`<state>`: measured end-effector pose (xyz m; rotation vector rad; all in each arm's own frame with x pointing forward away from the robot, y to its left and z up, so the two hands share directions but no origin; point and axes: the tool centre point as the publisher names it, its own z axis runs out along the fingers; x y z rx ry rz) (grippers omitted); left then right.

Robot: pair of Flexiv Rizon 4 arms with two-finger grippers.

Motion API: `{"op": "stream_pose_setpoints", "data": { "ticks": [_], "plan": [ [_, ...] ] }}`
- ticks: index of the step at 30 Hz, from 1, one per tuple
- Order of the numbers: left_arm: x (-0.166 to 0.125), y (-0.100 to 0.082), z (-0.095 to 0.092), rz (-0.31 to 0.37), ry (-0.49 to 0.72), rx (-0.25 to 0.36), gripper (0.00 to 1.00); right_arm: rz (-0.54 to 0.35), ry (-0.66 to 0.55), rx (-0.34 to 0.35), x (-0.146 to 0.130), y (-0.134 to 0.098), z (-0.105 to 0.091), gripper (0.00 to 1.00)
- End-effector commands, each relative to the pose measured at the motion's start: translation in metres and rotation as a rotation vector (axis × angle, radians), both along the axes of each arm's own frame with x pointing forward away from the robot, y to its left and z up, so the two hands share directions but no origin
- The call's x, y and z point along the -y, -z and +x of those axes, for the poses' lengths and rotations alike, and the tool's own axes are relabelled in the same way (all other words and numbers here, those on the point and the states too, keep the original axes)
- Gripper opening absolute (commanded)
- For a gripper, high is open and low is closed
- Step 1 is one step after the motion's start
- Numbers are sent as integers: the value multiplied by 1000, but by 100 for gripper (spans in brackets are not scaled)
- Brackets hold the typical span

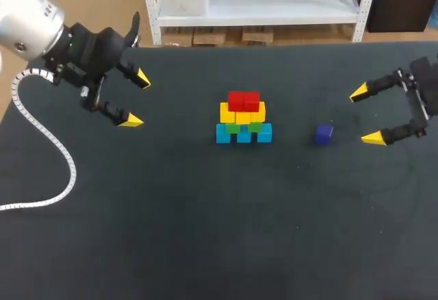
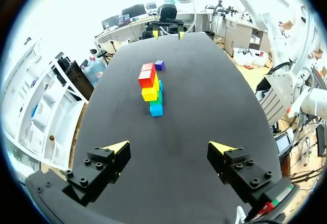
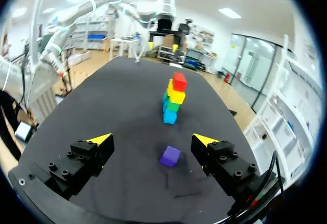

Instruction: Place the blue cubes, place green cubes on the blue cubes, place the yellow cubes on the green cubes, then place the red cubes on the yellow cubes, and place purple cube on the red cubes.

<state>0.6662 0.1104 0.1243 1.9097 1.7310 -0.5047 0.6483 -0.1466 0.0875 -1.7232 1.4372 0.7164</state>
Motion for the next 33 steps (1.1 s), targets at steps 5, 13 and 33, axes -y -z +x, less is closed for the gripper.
{"op": "stream_pose_setpoints", "data": {
  "ticks": [5,13,33],
  "plan": [
    [-1,0,0,-2,1,2,100,-185,-572,14,-13,11,39,100],
    [-1,0,0,-2,1,2,100,-423,-800,178,-40,37,28,100],
    [-1,0,0,-2,1,2,100,-535,-982,349,-38,58,31,100]
  ]
}}
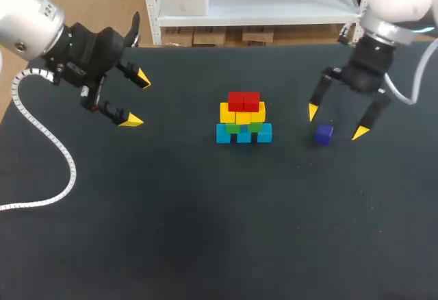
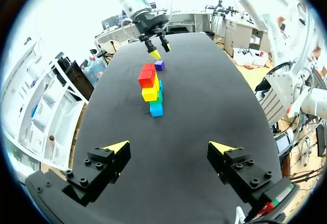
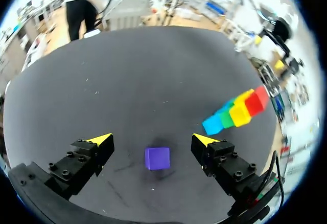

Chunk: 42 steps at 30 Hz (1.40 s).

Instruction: Place the blue cubes, place green cubes on the blue cubes, place the yellow cubes on the green cubes, then place the red cubes on the yellow cubes, and place purple cube on the red cubes.

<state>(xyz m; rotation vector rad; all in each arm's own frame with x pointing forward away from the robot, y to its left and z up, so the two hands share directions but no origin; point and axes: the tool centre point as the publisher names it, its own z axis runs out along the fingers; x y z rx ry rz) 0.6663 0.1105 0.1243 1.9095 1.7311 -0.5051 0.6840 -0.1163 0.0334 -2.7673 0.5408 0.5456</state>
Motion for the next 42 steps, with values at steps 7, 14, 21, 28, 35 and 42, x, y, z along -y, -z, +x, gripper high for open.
{"op": "stream_pose_setpoints", "data": {
  "ticks": [7,14,21,28,35,42],
  "plan": [
    [-1,0,0,-1,1,2,100,-25,29,60,-12,17,8,100],
    [-1,0,0,-1,1,2,100,-38,60,56,-8,23,19,100],
    [-1,0,0,-1,1,2,100,-70,52,65,-3,26,28,100],
    [-1,0,0,-1,1,2,100,-103,19,58,-1,31,30,100],
    [-1,0,0,-1,1,2,100,-126,8,60,-1,34,32,78],
    [-1,0,0,-1,1,2,100,-137,16,53,2,38,30,61]
  ]
}}
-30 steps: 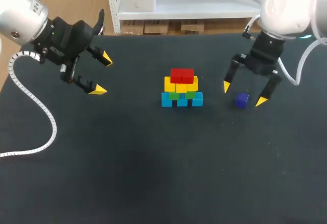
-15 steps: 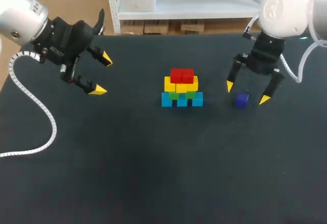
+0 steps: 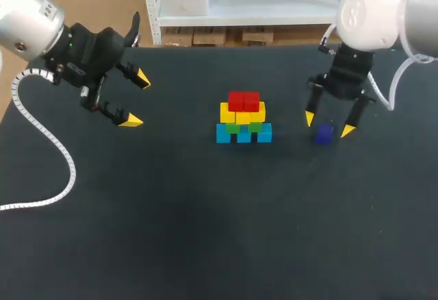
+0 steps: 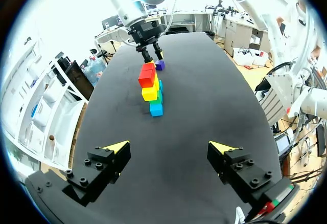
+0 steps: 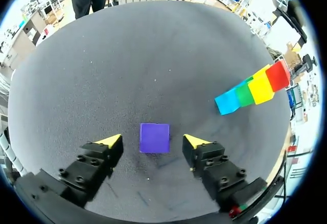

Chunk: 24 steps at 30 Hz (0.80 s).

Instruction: Place the blue cubes, place green cubes on the blue cubes, place the yellow cubes on the green cubes, then place the red cubes on the yellow cubes, and place purple cube on the red cubes.

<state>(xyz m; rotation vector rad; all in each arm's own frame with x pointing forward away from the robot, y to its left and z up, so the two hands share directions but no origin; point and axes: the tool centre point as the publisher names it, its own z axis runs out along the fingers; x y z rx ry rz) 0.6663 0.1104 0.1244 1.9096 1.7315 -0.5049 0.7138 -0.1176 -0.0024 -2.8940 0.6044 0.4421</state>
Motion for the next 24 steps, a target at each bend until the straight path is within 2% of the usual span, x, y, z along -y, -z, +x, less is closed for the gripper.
{"op": "stream_pose_setpoints", "data": {
  "ticks": [1,4,8,9,14,15,16,18,19,21,23,24],
  "plan": [
    [-1,0,0,-2,1,3,100,-2,4,-6,1,2,-1,49],
    [-1,0,0,-2,1,3,100,-3,17,-10,2,4,-2,43],
    [-1,0,0,-2,1,3,100,4,37,-13,3,4,-2,13],
    [-1,0,0,-2,1,3,100,8,54,-12,3,3,-3,0],
    [-1,0,0,-2,1,3,100,70,218,-62,2,-11,-6,0],
    [-1,0,0,-2,1,3,100,90,320,-86,1,-18,-7,0],
    [-1,0,0,-2,1,3,100,98,362,-92,0,-21,-7,0],
    [-1,0,0,-2,1,3,100,145,526,-125,-1,-34,-9,0],
    [-1,0,0,-2,1,3,100,177,569,-133,-2,-41,-10,0],
    [-1,0,0,-2,1,3,100,170,692,-154,0,-50,-9,0],
    [-1,0,0,-2,1,3,100,175,778,-145,2,-60,-7,0],
    [-1,0,0,-2,1,3,100,204,815,-170,4,-64,-6,0]
  ]
}}
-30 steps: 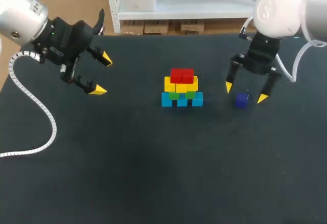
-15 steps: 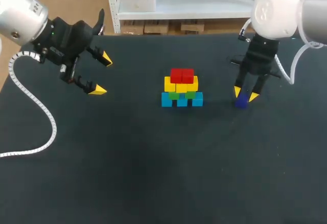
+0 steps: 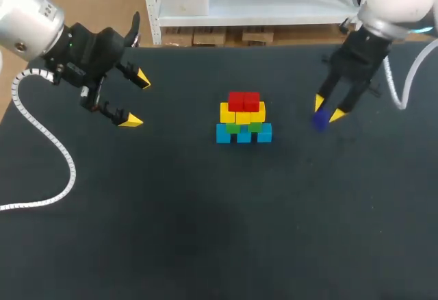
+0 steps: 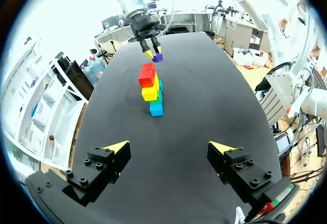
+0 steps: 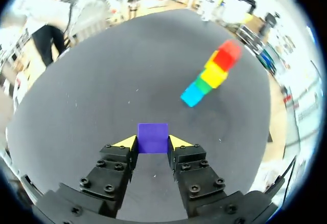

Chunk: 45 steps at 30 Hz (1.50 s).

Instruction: Place the blue cubes, place green cubes on the blue cubes, place the yellow cubes on the green cubes, then place the red cubes on the yellow cubes, and place purple cube on the red cubes.

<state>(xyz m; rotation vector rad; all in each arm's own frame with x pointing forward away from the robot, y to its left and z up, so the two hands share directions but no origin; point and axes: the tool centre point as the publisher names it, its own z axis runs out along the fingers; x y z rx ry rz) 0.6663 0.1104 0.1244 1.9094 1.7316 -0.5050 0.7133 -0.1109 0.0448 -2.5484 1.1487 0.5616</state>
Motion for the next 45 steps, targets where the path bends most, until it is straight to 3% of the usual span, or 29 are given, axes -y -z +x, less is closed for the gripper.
{"op": "stream_pose_setpoints", "data": {
  "ticks": [1,3,7,27,30,34,41,45],
  "plan": [
    [-1,0,0,-2,2,3,100,102,426,-66,12,-22,-4,0],
    [-1,0,0,-2,2,3,100,173,505,-92,15,-31,-1,0],
    [-1,0,0,-2,2,3,100,448,627,-281,23,-52,5,0],
    [-1,0,0,-2,2,3,100,448,627,-281,23,-52,5,0],
    [-1,0,0,-2,2,3,100,315,597,-256,14,-55,5,0],
    [-1,0,0,-2,2,3,100,120,554,-168,1,-67,9,0],
    [-1,0,0,-2,2,3,100,-108,638,-126,-21,-84,18,0],
    [-1,0,0,-2,2,3,100,-176,703,-123,-31,-91,21,0]
  ]
}}
